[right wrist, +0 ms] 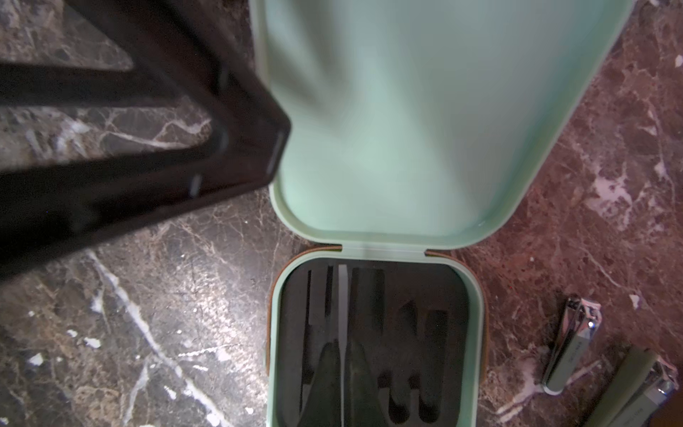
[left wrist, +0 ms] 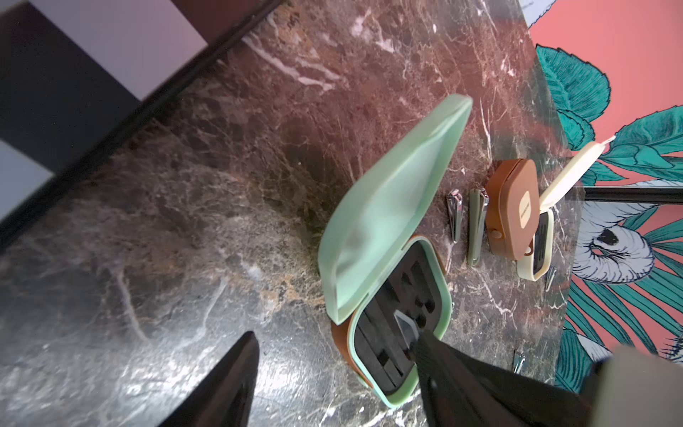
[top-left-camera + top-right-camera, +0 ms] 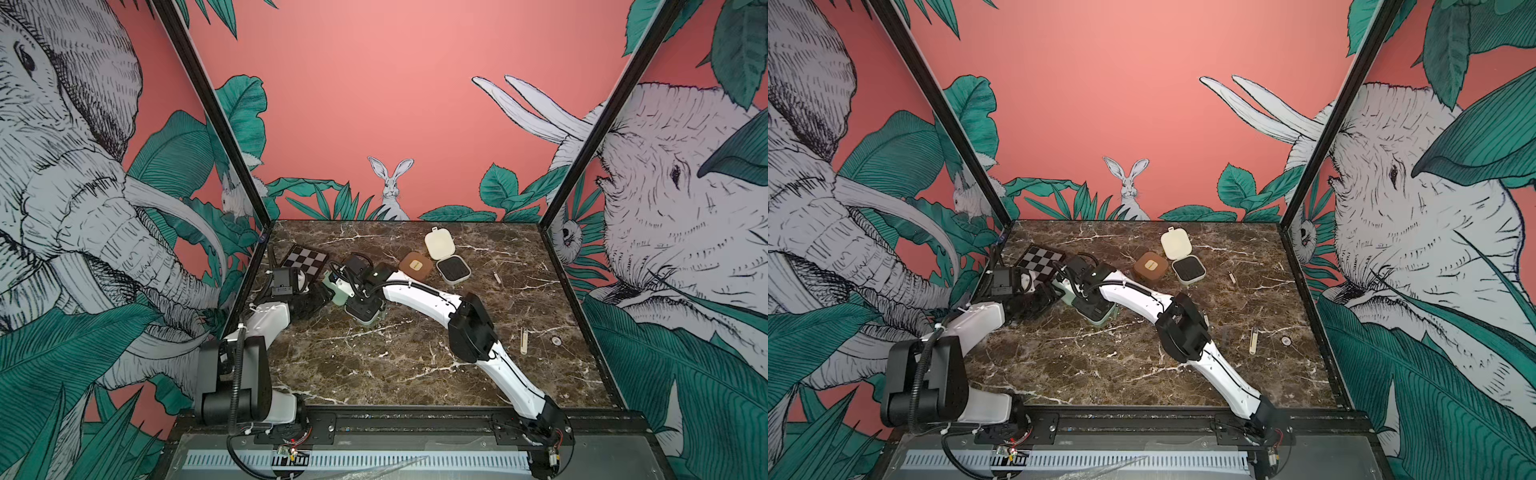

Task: Organize nail clipper sets
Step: Place the nail clipper in the storage box.

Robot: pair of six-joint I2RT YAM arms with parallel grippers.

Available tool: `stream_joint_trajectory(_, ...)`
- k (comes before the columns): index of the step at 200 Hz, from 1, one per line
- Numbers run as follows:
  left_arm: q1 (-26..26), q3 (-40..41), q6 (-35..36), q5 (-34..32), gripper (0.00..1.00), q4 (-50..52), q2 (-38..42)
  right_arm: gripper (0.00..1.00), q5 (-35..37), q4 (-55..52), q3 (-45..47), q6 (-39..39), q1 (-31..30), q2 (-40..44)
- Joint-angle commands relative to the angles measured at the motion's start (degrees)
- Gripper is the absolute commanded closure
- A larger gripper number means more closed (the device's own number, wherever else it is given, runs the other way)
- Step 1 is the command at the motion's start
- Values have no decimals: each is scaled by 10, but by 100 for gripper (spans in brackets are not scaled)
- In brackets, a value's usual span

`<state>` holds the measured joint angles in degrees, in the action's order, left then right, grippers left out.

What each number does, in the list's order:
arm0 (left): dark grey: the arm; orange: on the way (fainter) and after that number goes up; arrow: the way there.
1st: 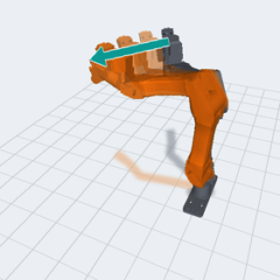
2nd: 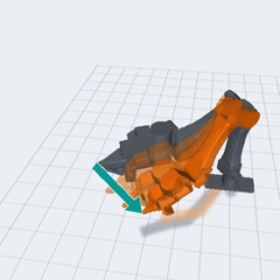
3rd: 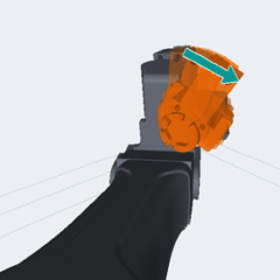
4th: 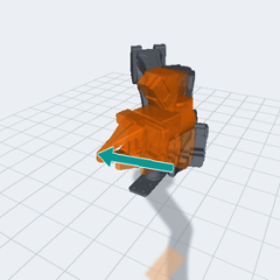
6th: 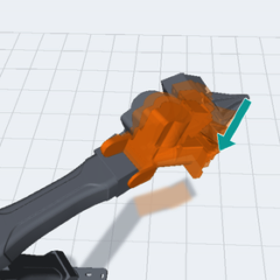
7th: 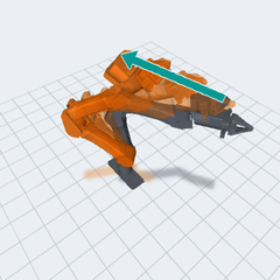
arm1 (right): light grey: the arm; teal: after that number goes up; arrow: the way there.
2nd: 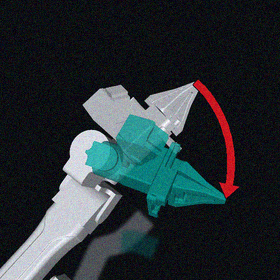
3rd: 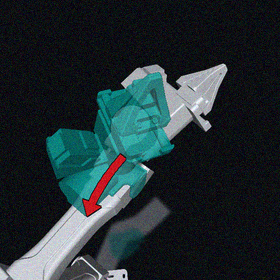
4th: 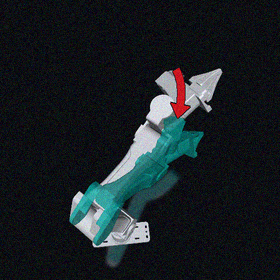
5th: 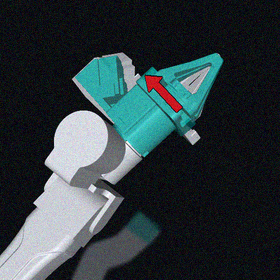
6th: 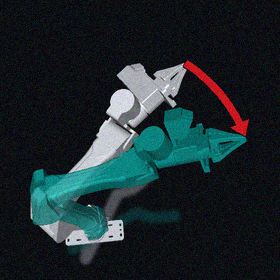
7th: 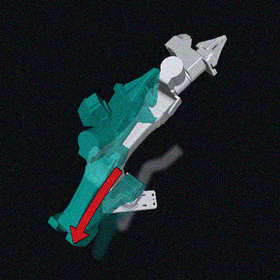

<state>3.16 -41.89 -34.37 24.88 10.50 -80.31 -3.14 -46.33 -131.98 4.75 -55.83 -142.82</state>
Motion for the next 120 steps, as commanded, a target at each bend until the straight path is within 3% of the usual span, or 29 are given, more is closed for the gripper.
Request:
stream_joint_trajectory(1, 5, -8, 11, -15, 30, 28, 25, 100, 9, -20, -16, 4, -5, -11)
stream_joint_trajectory(120, 11, 1, 15, -12, 30, 35, 33, 100, 5, -24, -12, -6, -9, -18)
